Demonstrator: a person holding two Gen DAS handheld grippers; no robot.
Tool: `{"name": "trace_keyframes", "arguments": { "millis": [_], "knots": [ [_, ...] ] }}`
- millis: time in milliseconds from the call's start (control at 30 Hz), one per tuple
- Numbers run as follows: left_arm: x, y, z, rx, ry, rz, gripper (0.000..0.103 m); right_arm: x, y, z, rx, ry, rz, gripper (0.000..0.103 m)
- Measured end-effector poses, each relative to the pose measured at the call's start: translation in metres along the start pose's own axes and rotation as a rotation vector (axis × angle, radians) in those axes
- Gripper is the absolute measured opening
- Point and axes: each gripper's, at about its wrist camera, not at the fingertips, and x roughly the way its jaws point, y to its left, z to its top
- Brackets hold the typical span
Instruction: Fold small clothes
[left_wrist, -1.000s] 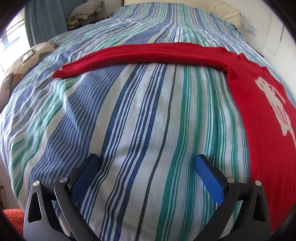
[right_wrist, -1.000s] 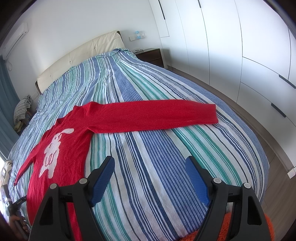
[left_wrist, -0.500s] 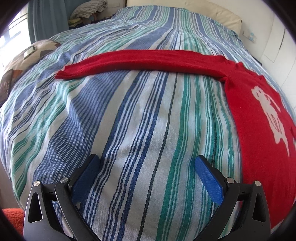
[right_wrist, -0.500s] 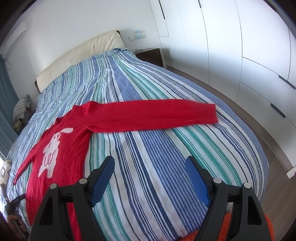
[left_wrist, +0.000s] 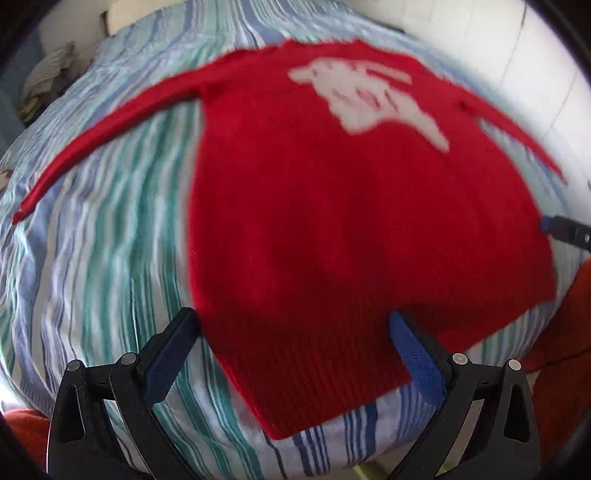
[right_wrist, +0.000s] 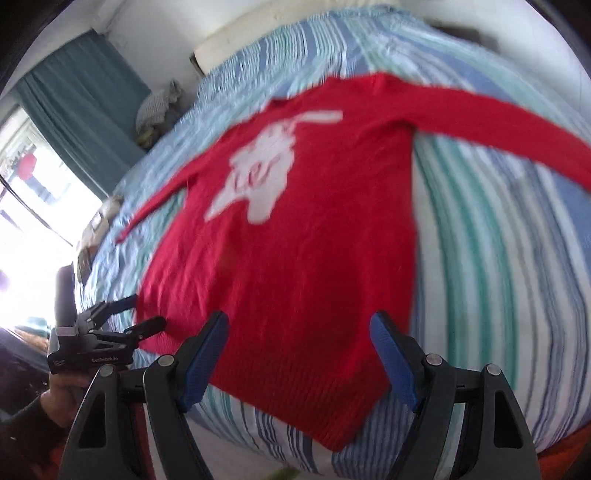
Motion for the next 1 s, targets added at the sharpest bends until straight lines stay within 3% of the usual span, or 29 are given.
{"name": "trace_keyframes", "arguments": {
  "millis": [33,67,167,233,300,433,567,667,733,867,1000],
  "knots": [
    [0.001,-0.001,-0.005,0.021,0.007,0.007,0.103,0.013,-0.001,-0.006,0.007,0.078,-0.040,0.078],
    [-0.004,0.001,-0.008,0.024,0.002,-0.003,0.103,0.016,-0.003,-0.012,0.004,0.094,-0.055,0.078],
    [-0.013,0.015,-0.016,0.000,0.058,-0.019,0.102,0.000,-0.008,-0.022,0.018,0.092,-0.056,0.078],
    [-0.024,0.028,-0.023,-0.048,0.044,-0.034,0.102,-0.010,-0.019,-0.025,0.089,0.108,-0.078,0.078],
    [-0.039,0.044,-0.022,-0.113,-0.001,-0.064,0.102,-0.030,-0.033,-0.026,0.170,0.039,-0.031,0.078],
    [-0.065,0.082,-0.006,-0.261,-0.133,-0.066,0.102,-0.085,-0.083,-0.007,0.342,-0.213,0.026,0.078],
    [-0.076,0.127,0.019,-0.434,-0.244,-0.036,0.102,-0.144,-0.177,0.020,0.523,-0.448,-0.046,0.078],
    [-0.076,0.159,0.017,-0.556,-0.314,-0.002,0.102,-0.165,-0.261,0.019,0.738,-0.479,-0.131,0.078],
    [-0.070,0.168,0.012,-0.608,-0.332,0.029,0.102,-0.169,-0.297,0.011,0.836,-0.472,-0.135,0.078],
    [-0.051,0.182,-0.006,-0.658,-0.292,0.090,0.102,-0.162,-0.339,-0.005,0.959,-0.475,-0.001,0.078],
    [-0.045,0.184,-0.011,-0.684,-0.254,0.092,0.102,-0.152,-0.351,0.003,0.995,-0.518,0.075,0.077]
  ]
}}
